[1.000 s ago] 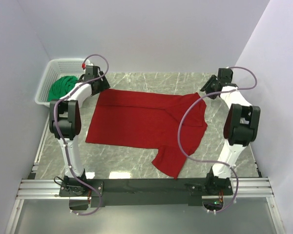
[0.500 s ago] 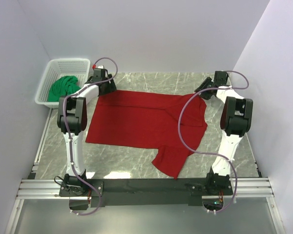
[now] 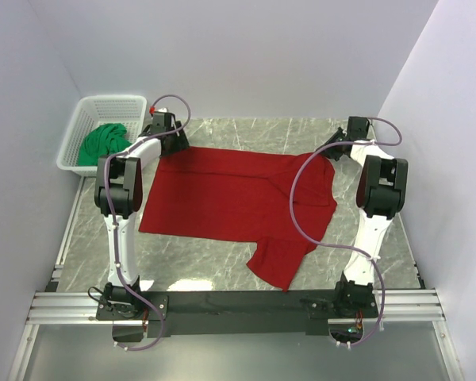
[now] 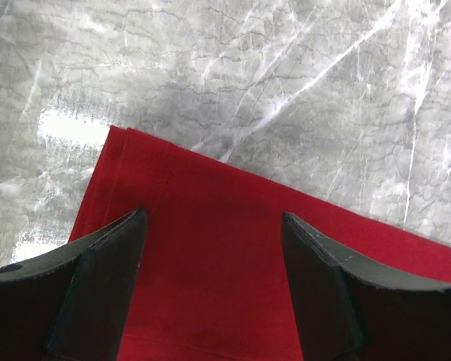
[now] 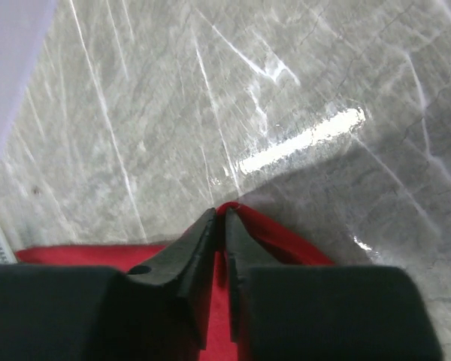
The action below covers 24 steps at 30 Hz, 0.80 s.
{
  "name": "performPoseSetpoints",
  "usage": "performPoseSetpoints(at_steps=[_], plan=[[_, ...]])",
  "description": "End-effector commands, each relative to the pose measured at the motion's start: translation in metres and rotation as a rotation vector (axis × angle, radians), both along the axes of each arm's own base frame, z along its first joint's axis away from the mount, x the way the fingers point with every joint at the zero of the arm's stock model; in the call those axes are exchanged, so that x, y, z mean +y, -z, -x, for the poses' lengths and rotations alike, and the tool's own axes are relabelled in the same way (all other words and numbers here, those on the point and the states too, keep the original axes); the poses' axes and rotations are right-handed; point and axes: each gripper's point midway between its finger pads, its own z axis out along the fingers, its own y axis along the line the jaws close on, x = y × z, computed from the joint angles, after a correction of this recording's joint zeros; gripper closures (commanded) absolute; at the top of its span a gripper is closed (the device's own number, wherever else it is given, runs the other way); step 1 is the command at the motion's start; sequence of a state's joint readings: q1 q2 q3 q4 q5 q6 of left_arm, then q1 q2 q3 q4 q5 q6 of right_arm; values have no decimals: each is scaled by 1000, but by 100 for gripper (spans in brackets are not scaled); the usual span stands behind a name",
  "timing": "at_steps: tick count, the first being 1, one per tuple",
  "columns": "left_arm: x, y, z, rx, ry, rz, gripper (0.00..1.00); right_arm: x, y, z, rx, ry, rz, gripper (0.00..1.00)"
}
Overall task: Fold and stack the t-shirts
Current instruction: Fold the tshirt
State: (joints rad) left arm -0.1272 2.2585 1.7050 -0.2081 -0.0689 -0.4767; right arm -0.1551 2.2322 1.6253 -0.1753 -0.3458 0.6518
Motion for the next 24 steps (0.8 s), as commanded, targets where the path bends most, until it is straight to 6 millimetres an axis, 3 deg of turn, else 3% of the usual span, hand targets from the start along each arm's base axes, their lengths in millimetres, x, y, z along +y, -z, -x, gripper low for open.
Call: performPoseSetpoints(at_steps=[1,3,5,6,7,9,16,20,23,24], plan=[[7,27,11,94,-45,19,23,-13,-14,-13,-51,31,-14,89],[10,32,14,112,-64,27,23,-20,-19,-11,-56,53,-10,100],[13,35,16,125,-80,37,23,-30,-17,-4,-49,84,-7,100],[14,37,17,133,-86,42,23,-36,-31,-5,-87,98,1,100],[16,38,17,136,-94,48,24,-39,-26,1,-76,116,3,100],[17,41,19,146,-103,63,24,-51,-38,3,-108,146,7,100],[17,41,18,147,-106,93,24,-57,-25,11,-50,162,6,100],[14,28,12,114,-87,103,21,-59,-23,11,-37,162,15,92],[13,7,8,68,-73,106,15,-62,-41,13,-57,152,66,78],[10,-1,6,49,-61,119,12,-65,-54,14,-73,161,98,69]])
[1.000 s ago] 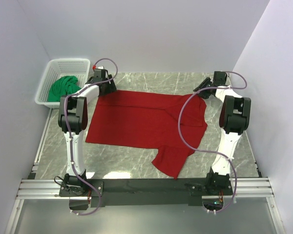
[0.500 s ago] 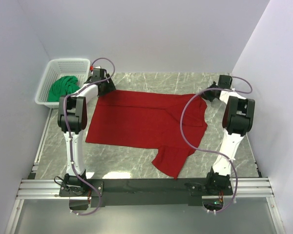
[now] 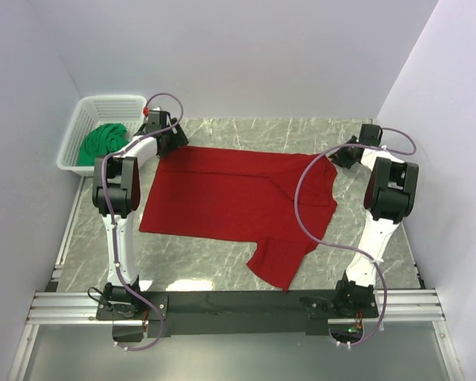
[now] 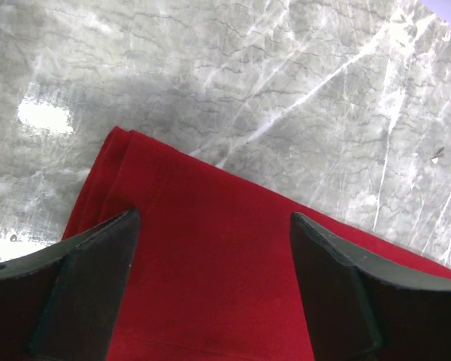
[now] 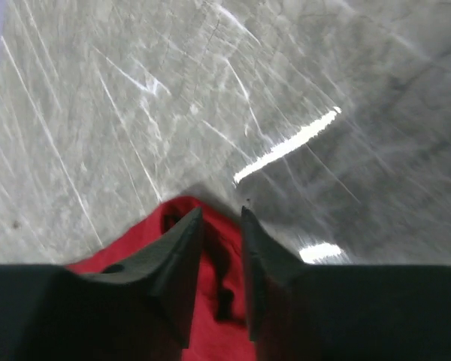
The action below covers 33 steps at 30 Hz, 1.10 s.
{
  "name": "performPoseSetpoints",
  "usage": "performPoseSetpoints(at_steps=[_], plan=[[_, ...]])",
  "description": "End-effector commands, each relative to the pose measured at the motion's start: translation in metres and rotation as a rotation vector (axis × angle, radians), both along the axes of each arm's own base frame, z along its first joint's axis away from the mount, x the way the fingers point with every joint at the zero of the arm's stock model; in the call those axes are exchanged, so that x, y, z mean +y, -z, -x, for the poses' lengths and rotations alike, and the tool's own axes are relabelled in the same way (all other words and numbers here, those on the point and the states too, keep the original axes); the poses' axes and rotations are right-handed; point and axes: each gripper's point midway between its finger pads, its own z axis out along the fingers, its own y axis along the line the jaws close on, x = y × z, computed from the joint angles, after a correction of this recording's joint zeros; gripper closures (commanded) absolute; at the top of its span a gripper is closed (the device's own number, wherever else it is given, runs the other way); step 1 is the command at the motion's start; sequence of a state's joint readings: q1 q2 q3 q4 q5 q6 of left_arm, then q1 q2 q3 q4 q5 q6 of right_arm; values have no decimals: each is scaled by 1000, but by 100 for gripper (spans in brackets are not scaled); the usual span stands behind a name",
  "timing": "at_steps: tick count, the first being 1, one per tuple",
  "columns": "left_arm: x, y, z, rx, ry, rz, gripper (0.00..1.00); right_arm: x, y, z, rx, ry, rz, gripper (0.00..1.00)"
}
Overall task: Fold and stack the t-shirts
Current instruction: Fold the tshirt
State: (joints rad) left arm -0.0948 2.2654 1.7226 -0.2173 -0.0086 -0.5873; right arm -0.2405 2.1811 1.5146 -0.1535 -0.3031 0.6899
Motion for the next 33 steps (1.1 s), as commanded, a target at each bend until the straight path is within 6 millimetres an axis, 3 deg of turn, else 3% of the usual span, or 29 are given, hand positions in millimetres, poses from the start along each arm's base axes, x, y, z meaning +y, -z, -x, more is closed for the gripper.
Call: performPoseSetpoints(at_steps=[1,4,7,8,10,14,17,18,21,26,31,33], plan=[[5,-6,9,21,9,2,11,-16,-73,-9,-118,13,128,64],[2,-34,8,-31,24,1,5,-9,-93,3,-118,-12,193,49],[-4,-62,9,-69,44,0,1,11,-108,21,-107,-80,281,47],[-5,-76,11,-91,44,3,1,19,-121,29,-119,-99,302,47],[-11,-89,17,-99,49,3,1,41,-120,43,-100,-160,341,48],[-17,-122,44,-119,37,-25,1,116,-119,82,-66,-368,509,50],[-15,-127,73,-102,4,-70,1,149,-107,109,-47,-481,570,53],[-16,-128,81,-102,2,-79,1,169,-96,123,-30,-540,602,57],[-16,-120,114,-86,6,-123,1,193,-76,146,6,-635,687,60],[-13,-101,174,-43,39,-183,1,206,-45,159,68,-712,783,60],[-8,-82,219,-10,73,-186,1,207,-33,150,99,-717,832,60],[-5,-84,228,-27,73,-191,1,206,-29,146,108,-710,843,60]])
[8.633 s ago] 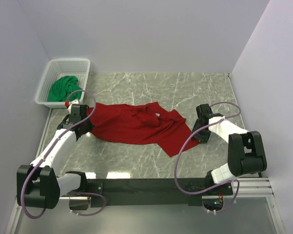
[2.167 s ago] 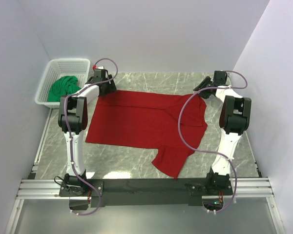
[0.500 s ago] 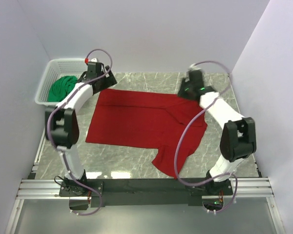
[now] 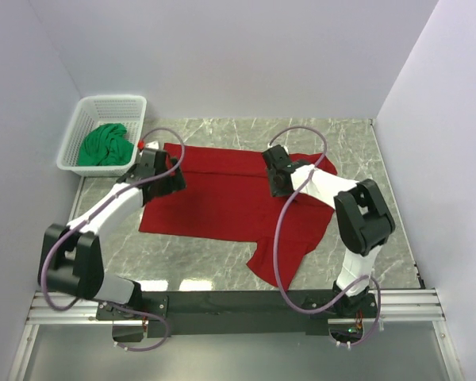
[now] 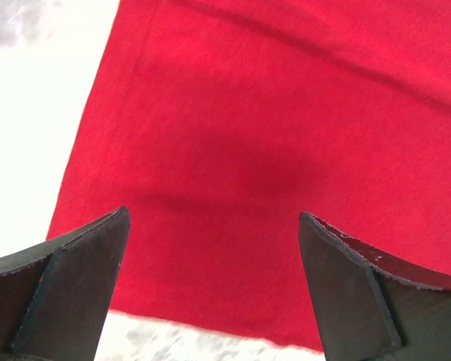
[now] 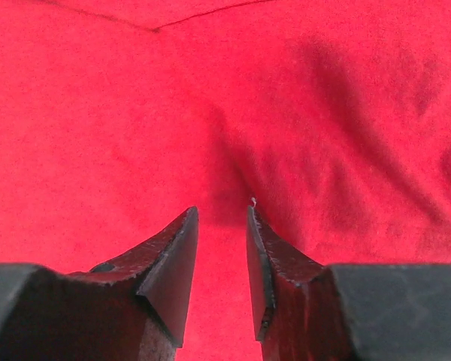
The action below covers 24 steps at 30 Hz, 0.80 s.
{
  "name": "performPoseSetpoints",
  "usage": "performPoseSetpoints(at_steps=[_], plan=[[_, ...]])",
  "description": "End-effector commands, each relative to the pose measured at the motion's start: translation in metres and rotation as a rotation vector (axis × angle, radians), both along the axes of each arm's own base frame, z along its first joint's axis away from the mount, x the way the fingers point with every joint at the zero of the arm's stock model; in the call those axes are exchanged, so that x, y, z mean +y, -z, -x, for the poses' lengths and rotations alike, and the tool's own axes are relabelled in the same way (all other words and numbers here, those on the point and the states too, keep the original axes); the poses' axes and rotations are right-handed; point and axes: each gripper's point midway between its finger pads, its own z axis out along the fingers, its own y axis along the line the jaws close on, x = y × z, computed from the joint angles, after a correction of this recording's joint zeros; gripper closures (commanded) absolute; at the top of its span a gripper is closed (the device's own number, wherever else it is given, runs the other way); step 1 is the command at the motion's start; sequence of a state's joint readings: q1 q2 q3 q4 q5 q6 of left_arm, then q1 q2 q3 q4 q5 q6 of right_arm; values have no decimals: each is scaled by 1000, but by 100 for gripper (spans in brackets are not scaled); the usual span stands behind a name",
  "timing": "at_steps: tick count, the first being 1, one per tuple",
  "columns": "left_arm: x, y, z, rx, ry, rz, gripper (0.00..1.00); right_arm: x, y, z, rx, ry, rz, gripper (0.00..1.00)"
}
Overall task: Fold and stack the t-shirts
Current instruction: Fold the tshirt
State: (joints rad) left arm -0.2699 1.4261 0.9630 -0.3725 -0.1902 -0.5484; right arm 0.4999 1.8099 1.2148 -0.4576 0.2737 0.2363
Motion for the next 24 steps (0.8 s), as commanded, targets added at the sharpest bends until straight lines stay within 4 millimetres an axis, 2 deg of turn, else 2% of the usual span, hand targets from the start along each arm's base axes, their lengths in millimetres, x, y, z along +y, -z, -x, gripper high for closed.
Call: performPoseSetpoints(at_steps=[1,5,9,24], plan=[[7,-18,7,-81,5,-23,1,-4,-8,-21,-59,19,60,61],[8,-22,7,-107,2,-24,1,-7,2,-26,-46,23,100,62],[7,-21,3,-109,11,-24,2,-9,0,-33,-56,28,124,62],[5,-19,4,-102,18,-20,2,-31,11,-35,-30,63,132,65]])
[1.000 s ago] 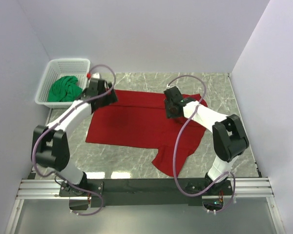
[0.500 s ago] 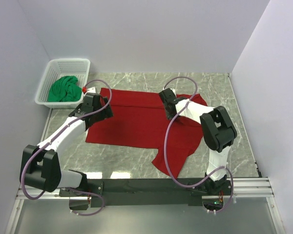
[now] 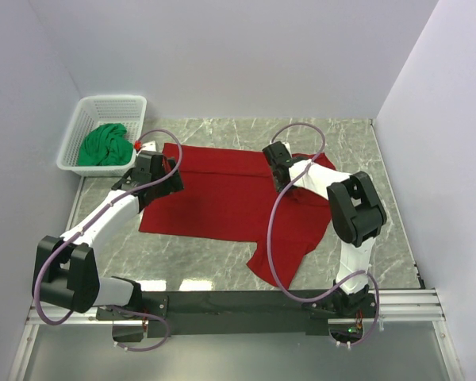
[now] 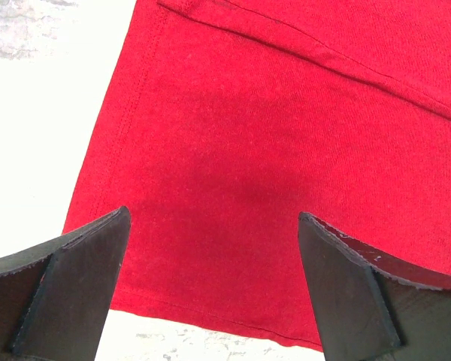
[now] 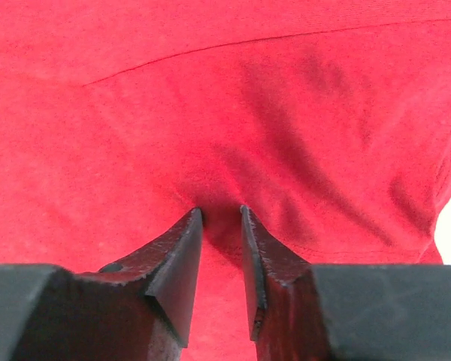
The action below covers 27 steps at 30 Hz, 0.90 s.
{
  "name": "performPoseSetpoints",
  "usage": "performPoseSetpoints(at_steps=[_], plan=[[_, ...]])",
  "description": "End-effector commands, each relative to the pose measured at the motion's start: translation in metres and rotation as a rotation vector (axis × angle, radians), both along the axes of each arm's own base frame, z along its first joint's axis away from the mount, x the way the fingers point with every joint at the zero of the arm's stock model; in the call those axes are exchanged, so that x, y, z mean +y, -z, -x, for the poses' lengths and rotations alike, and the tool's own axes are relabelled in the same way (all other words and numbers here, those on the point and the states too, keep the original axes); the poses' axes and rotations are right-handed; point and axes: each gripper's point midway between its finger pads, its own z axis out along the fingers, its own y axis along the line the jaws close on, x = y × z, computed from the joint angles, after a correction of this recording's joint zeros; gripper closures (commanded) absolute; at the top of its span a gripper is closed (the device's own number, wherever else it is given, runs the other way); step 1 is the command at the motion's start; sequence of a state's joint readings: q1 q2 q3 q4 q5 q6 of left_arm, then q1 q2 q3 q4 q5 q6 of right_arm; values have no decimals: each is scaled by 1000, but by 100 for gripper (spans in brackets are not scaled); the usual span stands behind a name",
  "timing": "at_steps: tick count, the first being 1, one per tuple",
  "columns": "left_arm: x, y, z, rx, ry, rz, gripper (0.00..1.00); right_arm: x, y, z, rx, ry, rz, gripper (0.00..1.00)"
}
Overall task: Fold and stack the t-shirts
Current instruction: Fold the tshirt
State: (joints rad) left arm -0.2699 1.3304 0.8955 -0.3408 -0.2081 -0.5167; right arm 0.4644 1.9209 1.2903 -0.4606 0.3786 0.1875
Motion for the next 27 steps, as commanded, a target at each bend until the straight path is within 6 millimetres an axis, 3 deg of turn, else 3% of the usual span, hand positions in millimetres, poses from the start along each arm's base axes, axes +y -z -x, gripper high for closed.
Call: performPoseSetpoints(at_steps=[1,5,7,14,23,27], plan=[[-3,-9,-7,-42,8,-1,2,-6,-3,-10,-26,17,7,66],[-3,-8,-6,-40,11,1,2,-8,-2,-9,-24,18,1,76],[-3,-9,-6,-41,10,2,2,-6,-3,-9,-23,12,-12,76],[-3,-8,-6,-41,13,3,2,-2,-6,-6,-10,-7,-28,97],[-5,-6,-5,-36,22,6,2,11,-44,4,40,-63,-228,97],[-6,-6,-5,-34,27,9,2,-14,-50,-5,15,56,-249,84]])
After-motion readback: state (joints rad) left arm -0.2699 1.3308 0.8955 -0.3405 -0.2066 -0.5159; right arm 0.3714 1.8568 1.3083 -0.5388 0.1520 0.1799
